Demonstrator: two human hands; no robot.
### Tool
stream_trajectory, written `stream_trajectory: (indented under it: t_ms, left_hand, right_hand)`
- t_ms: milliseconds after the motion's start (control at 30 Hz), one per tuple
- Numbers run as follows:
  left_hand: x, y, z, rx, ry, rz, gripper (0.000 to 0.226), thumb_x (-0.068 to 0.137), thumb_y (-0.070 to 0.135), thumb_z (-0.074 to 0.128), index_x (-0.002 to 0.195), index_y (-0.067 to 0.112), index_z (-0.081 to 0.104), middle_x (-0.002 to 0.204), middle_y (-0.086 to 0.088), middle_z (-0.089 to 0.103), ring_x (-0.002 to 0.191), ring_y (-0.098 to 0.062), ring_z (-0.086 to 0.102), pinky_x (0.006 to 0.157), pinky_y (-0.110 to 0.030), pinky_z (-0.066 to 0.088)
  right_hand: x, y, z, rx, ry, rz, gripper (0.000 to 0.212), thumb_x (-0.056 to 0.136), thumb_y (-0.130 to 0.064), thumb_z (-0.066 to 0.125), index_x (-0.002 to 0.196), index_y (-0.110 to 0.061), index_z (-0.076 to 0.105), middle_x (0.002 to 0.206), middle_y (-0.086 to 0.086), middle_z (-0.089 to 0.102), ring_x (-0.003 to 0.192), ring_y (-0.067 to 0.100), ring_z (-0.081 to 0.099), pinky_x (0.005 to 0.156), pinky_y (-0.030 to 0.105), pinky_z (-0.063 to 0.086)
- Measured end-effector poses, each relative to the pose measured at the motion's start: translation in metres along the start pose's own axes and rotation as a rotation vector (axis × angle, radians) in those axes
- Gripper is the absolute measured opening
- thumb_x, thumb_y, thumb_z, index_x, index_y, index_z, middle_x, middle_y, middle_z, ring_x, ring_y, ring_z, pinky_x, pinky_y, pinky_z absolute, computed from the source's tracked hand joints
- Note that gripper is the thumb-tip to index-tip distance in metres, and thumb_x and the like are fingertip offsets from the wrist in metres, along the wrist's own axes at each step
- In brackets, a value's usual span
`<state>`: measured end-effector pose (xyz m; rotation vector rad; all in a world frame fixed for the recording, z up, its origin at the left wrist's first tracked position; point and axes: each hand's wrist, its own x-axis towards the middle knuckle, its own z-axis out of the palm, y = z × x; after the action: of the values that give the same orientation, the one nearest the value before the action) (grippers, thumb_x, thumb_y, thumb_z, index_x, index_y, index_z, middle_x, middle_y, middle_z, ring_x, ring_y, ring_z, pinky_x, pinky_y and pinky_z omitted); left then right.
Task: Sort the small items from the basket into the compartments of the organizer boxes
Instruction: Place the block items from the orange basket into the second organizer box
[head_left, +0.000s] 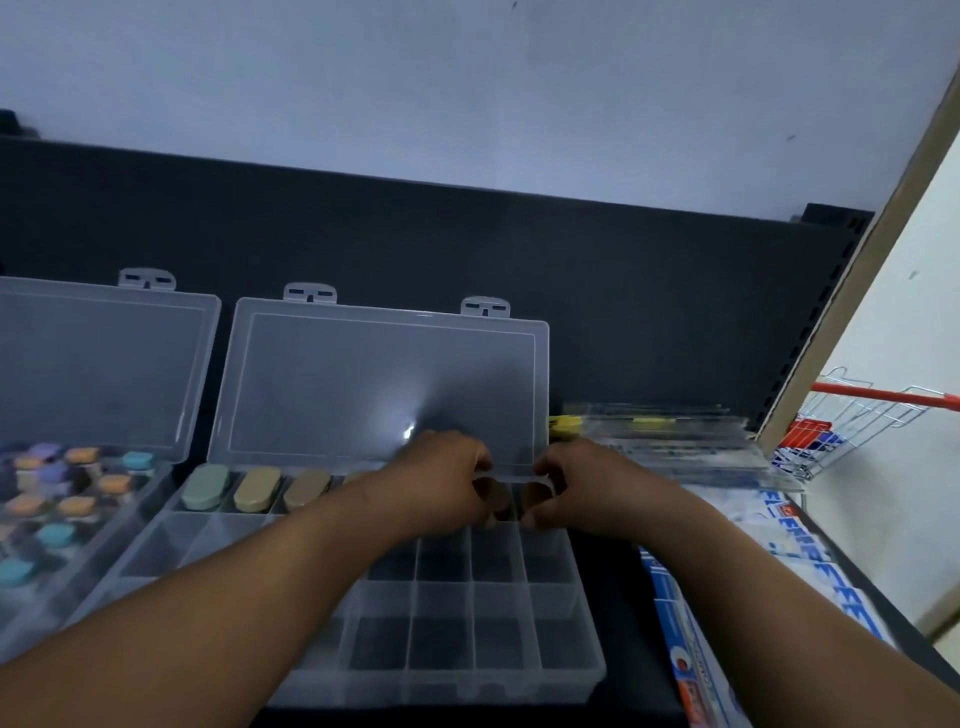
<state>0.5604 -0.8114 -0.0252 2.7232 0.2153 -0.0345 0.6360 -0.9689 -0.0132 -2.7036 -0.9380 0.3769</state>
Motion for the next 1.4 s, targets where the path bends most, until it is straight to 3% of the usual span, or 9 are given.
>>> stream_trajectory:
  t_ms: [133, 267, 367, 467, 700, 1000, 1400]
  left_hand:
    - [-0.014, -0.009, -0.010, 0.074, 0.082, 0.000, 0.061, 0.076, 0.043, 0.072, 0.131, 0.024, 0.053, 0.129, -0.001, 0.053, 0.119, -0.021, 0.047, 0.099, -0.035, 0.043]
    - [-0.046, -0.028, -0.029, 0.174, 0.217, 0.040, 0.055, 0.084, 0.049, 0.061, 0.131, 0.023, 0.050, 0.127, -0.001, 0.049, 0.118, -0.021, 0.045, 0.100, -0.036, 0.039]
    - [-0.080, -0.054, -0.049, 0.332, 0.366, 0.028, 0.055, 0.088, 0.049, 0.056, 0.135, 0.023, 0.042, 0.138, 0.000, 0.043, 0.130, -0.022, 0.037, 0.108, -0.036, 0.028]
    - [-0.126, -0.093, -0.070, 0.405, 0.434, -0.078, 0.068, 0.090, 0.055, 0.047, 0.147, 0.025, 0.024, 0.157, -0.002, 0.020, 0.144, -0.022, 0.015, 0.115, -0.040, 0.013]
    - [-0.255, -0.195, -0.112, 0.454, 0.494, -0.316, 0.076, 0.090, 0.064, 0.036, 0.151, 0.023, 0.014, 0.160, -0.004, 0.010, 0.146, -0.024, 0.007, 0.116, -0.041, 0.010]
    - [-0.436, -0.318, -0.166, 0.477, 0.497, -0.527, 0.076, 0.089, 0.065, 0.037, 0.149, 0.024, 0.017, 0.157, -0.003, 0.018, 0.144, -0.024, 0.016, 0.115, -0.041, 0.015]
    - [-0.522, -0.438, -0.220, 0.400, 0.535, -0.645, 0.074, 0.089, 0.063, 0.041, 0.149, 0.027, 0.019, 0.151, 0.004, 0.031, 0.138, -0.019, 0.027, 0.113, -0.038, 0.022]
  right_hand:
    - [-0.005, -0.014, -0.006, -0.058, 0.072, -0.028, 0.052, 0.081, -0.044, 0.070, 0.126, -0.024, 0.055, 0.121, -0.001, 0.056, 0.106, 0.017, 0.056, 0.081, 0.028, 0.045]
    - [-0.011, -0.054, -0.004, -0.159, 0.207, -0.141, 0.049, 0.088, -0.041, 0.062, 0.133, -0.023, 0.051, 0.131, 0.004, 0.049, 0.120, 0.023, 0.049, 0.099, 0.034, 0.043]
    - [-0.015, -0.098, 0.004, -0.233, 0.253, -0.242, 0.057, 0.090, -0.043, 0.059, 0.141, -0.025, 0.041, 0.144, 0.003, 0.040, 0.132, 0.024, 0.037, 0.110, 0.038, 0.034]
    - [-0.021, -0.154, 0.017, -0.274, 0.259, -0.318, 0.068, 0.092, -0.047, 0.054, 0.150, -0.027, 0.025, 0.158, 0.002, 0.020, 0.145, 0.024, 0.018, 0.118, 0.039, 0.019]
    - [-0.036, -0.298, 0.063, -0.299, 0.254, -0.499, 0.076, 0.091, -0.058, 0.049, 0.153, -0.027, 0.018, 0.161, 0.002, 0.013, 0.147, 0.023, 0.012, 0.118, 0.042, 0.018]
    - [-0.069, -0.483, 0.130, -0.284, 0.226, -0.681, 0.074, 0.093, -0.056, 0.047, 0.153, -0.030, 0.014, 0.162, -0.002, 0.010, 0.147, 0.019, 0.009, 0.118, 0.038, 0.012]
    - [-0.052, -0.649, 0.166, -0.287, 0.140, -0.816, 0.073, 0.093, -0.051, 0.050, 0.153, -0.027, 0.017, 0.161, -0.002, 0.016, 0.146, 0.019, 0.014, 0.119, 0.039, 0.015]
